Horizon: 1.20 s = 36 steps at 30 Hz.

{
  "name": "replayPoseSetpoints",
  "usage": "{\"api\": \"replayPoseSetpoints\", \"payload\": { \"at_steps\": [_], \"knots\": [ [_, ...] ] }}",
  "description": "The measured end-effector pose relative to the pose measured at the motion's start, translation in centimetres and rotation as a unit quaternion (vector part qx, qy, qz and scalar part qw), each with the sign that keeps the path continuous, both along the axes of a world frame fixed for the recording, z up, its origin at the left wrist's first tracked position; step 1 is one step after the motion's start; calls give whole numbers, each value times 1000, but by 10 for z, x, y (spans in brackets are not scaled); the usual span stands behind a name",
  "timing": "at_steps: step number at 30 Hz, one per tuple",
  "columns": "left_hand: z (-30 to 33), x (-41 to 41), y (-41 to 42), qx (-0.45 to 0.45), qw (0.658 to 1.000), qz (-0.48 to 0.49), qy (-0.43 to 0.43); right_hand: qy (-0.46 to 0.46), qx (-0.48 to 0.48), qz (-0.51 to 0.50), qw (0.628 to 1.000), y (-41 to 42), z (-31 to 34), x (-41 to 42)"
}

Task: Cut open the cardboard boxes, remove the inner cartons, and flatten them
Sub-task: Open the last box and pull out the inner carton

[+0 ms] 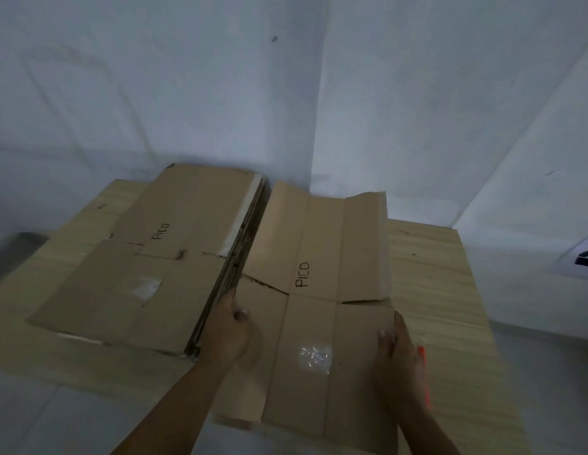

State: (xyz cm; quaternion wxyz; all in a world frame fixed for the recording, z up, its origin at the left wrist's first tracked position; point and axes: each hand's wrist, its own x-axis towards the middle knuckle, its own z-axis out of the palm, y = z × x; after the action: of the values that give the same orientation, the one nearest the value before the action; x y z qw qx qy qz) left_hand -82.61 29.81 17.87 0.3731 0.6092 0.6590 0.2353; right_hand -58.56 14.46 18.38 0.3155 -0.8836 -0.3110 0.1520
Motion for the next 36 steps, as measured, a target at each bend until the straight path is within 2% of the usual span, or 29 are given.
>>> {"api": "replayPoseSetpoints", "payload": {
  "at_steps": [6, 11, 16, 23, 31, 36],
  "knots": [
    [36, -48, 36, 40, 999, -34, -13, 17, 84, -20, 996, 22, 30, -53],
    [66, -102, 71, 70, 996, -30, -45, 25, 112, -24, 993, 52, 52, -110],
    [87, -135, 108, 86, 993, -51, -63, 8, 147, -29, 989, 73, 84, -150],
    [125, -149, 152, 124, 984, -54, -116, -44, 178, -24, 983, 119, 117, -163],
    [130, -193, 199, 149, 987, -5, -66, 4, 176, 23, 984, 199, 101, -192],
    [105, -234, 218, 136, 991, 21, -3, 49, 134, 49, 988, 229, 70, -224]
  ]
}}
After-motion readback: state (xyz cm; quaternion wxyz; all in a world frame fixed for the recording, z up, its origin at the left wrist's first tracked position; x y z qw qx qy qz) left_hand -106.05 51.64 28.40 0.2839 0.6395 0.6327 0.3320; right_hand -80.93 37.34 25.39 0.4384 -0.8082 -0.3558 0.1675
